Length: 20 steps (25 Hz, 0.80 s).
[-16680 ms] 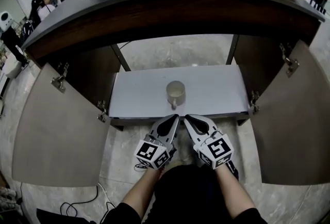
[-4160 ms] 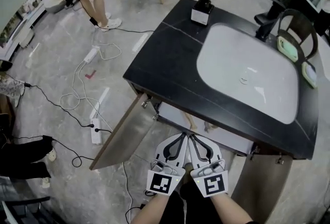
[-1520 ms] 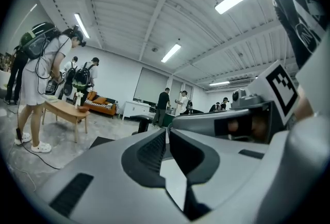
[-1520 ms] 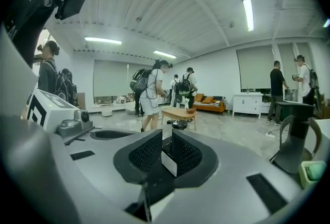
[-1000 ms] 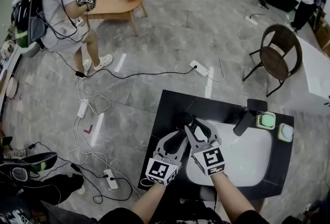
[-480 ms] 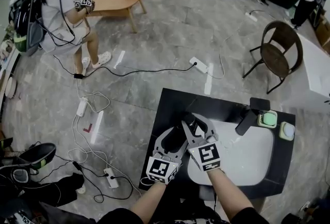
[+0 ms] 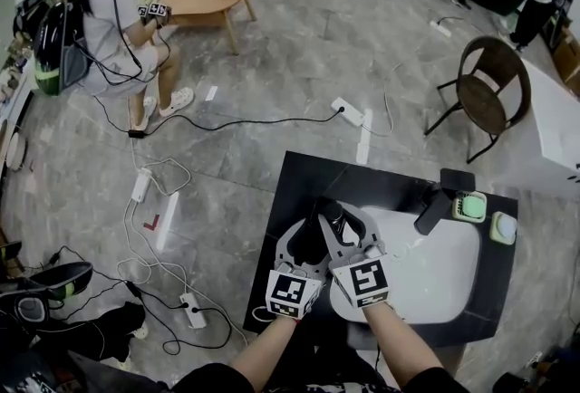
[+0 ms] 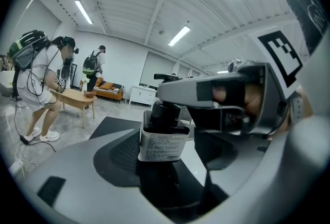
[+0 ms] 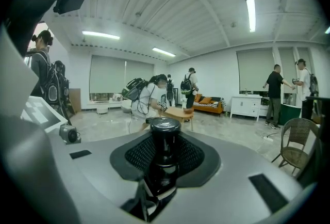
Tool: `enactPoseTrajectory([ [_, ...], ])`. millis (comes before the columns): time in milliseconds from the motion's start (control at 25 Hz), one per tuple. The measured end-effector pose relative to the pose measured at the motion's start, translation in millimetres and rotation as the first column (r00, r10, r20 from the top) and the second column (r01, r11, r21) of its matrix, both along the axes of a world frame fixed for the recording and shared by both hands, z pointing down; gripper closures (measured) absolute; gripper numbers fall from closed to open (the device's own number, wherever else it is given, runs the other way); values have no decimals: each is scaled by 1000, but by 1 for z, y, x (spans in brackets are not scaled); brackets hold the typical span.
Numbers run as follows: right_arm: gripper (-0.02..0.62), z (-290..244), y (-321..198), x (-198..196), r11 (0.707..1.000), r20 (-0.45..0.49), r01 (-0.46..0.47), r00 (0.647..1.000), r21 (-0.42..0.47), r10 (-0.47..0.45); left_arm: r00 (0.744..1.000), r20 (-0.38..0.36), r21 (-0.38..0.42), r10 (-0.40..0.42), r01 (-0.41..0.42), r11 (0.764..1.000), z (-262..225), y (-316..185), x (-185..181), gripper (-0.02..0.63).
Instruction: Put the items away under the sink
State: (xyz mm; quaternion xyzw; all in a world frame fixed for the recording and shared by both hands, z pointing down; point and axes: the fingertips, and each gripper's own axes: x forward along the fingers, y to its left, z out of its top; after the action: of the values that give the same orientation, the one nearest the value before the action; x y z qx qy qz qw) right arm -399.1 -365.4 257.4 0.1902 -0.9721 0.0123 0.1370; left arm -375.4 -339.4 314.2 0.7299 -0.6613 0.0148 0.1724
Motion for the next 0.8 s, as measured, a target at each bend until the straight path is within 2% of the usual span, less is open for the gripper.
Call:
enactPoseTrajectory([
  [280, 491, -21, 16, 9, 999, 23, 7, 1000, 42, -8, 999, 40, -8, 30, -29, 1000, -8, -1, 10, 261],
  [800, 491, -48, 65, 53, 996, 57, -3, 998, 88, -2, 987, 151, 66, 63, -74, 995, -40, 39, 53, 261],
])
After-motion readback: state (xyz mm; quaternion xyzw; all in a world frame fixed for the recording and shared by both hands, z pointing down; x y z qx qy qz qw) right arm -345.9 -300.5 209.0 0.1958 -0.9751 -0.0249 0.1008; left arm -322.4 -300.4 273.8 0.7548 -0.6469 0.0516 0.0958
